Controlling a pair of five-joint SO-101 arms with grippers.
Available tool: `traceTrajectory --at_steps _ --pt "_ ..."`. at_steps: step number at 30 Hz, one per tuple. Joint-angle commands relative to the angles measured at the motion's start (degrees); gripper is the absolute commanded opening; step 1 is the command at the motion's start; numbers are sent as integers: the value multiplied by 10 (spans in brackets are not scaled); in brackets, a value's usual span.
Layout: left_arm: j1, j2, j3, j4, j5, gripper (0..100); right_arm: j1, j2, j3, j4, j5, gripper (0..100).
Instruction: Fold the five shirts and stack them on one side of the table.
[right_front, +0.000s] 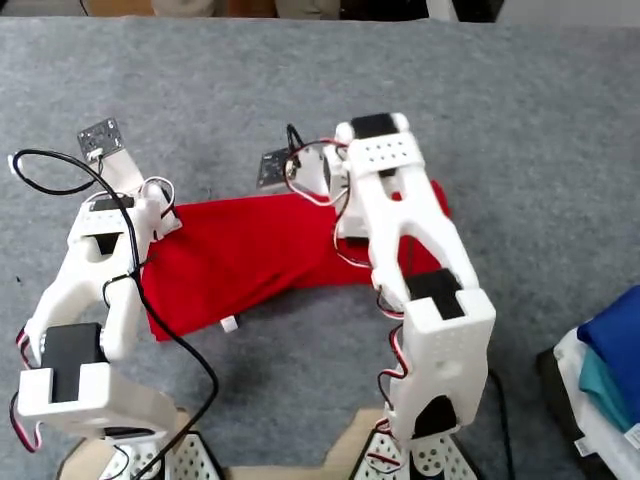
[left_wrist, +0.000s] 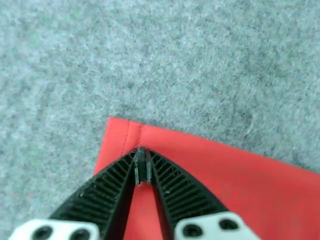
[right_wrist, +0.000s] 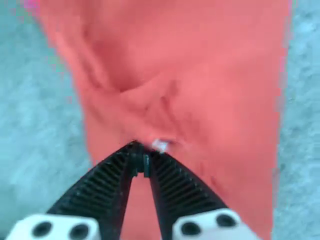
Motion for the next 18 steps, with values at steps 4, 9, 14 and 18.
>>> traceTrajectory --at_steps 4,9,14,18 --pt "-5 -6 -27 1 0 20 -44 8 8 -56 -24 5" --pt "-5 -6 -27 0 0 20 -63 19 36 -49 -25 5" --pt "-5 -7 -27 0 0 20 -58 14 93 -55 -25 5" --pt "-5 -8 -27 4 0 20 -14 -33 41 -50 -66 5"
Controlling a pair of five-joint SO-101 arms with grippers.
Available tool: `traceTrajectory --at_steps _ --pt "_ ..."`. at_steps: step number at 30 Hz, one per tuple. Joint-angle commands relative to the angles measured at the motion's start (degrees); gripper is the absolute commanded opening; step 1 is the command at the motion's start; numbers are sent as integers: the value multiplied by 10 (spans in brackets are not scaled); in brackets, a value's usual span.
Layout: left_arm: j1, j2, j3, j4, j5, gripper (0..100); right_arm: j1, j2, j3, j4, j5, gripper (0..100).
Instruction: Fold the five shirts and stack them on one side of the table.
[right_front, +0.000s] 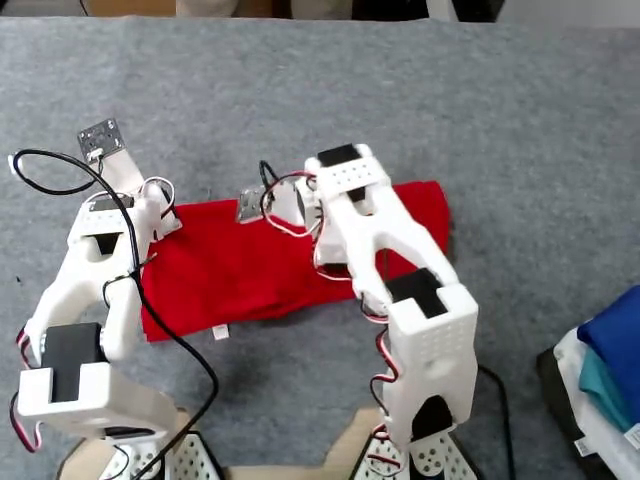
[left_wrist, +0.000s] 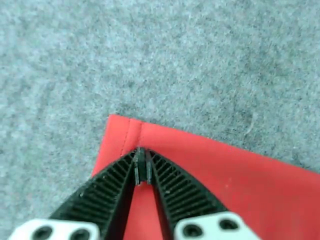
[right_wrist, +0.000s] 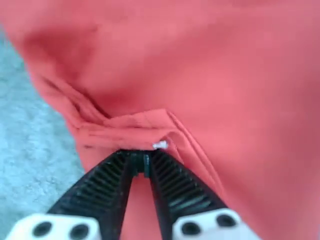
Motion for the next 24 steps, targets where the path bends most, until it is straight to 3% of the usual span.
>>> traceTrajectory --at_steps 1,8,17,24 --pt "-5 -8 -27 4 0 20 44 -71 -62 2 -29 5" --pt "-12 -67 -109 145 -29 88 69 -187 -176 58 -30 5" --pt "-143 -65 -239 444 -156 177 150 -232 -192 150 -30 5" --pt "-169 55 -238 469 -216 184 181 -286 -189 199 -30 5"
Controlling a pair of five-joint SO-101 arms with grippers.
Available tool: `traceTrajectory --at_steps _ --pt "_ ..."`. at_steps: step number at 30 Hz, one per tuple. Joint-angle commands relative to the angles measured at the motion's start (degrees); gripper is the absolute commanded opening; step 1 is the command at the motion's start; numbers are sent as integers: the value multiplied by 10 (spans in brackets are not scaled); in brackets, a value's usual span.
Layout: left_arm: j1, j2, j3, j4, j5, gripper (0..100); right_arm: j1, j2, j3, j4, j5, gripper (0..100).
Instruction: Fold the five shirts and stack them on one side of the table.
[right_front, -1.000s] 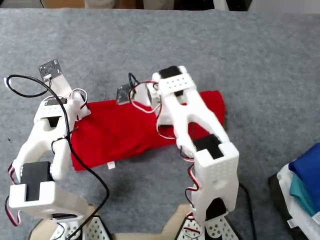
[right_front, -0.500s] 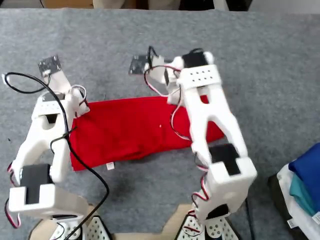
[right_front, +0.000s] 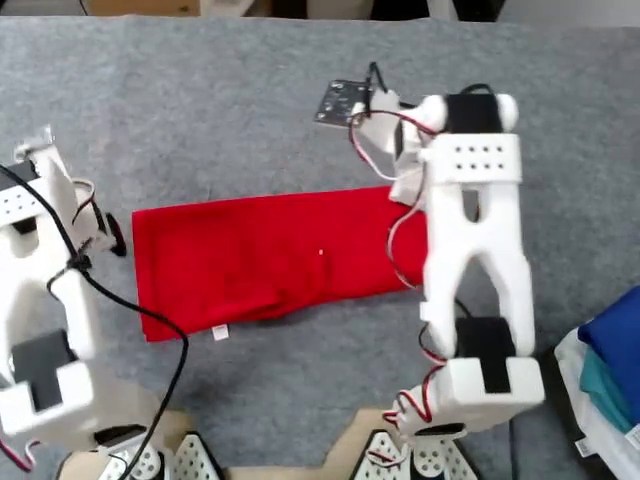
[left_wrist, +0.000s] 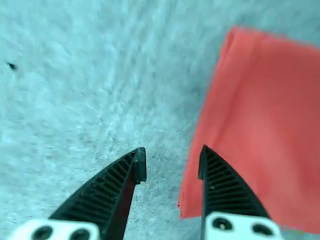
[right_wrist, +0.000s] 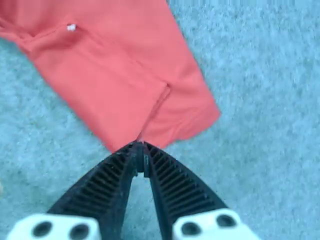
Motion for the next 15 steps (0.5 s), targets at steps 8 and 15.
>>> traceTrajectory --at_steps 8,15 --pt "23 124 -23 -26 -10 182 10 -100 -20 40 -8 5" --pt "28 111 -29 -26 6 183 10 -133 41 38 -8 5"
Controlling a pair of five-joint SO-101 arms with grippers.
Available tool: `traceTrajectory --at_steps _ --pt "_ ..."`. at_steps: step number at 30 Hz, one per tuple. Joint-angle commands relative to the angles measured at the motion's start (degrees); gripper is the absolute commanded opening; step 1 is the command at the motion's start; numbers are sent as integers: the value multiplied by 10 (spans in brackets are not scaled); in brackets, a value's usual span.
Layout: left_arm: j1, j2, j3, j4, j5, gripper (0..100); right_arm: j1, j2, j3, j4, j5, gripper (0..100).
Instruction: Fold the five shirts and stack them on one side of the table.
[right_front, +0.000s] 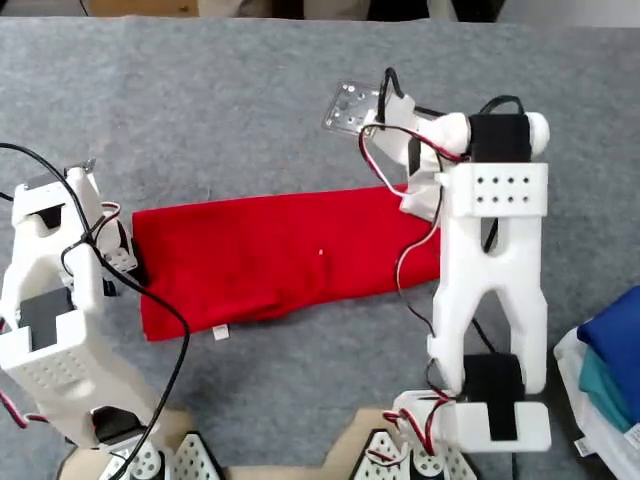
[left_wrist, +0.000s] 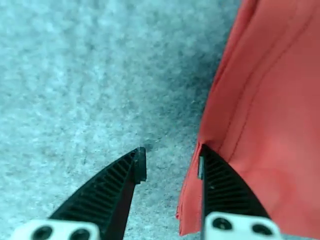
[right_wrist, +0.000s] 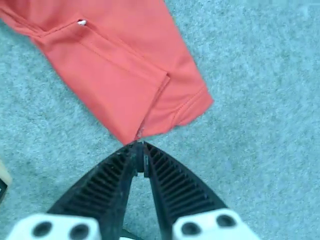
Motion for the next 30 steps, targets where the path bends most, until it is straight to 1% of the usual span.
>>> traceTrajectory --at_steps 1,4,7,12,17,24,28,30 --pt "4 -17 -28 -4 11 183 9 -36 17 6 -8 5" --pt "18 -28 -34 0 14 184 9 -38 26 6 -8 5" --pt "28 -56 -54 26 16 182 9 -36 27 6 -8 5" --pt "32 -76 -76 27 41 185 9 -36 27 5 -8 5" --pt "55 -36 -51 -16 52 184 8 -36 32 4 -7 5" --pt "56 46 -48 -62 94 182 8 -36 39 4 -7 5" --pt "55 68 -58 -61 108 179 8 -36 39 4 -7 5" --pt "56 70 -63 -50 109 149 8 -36 39 4 -7 5"
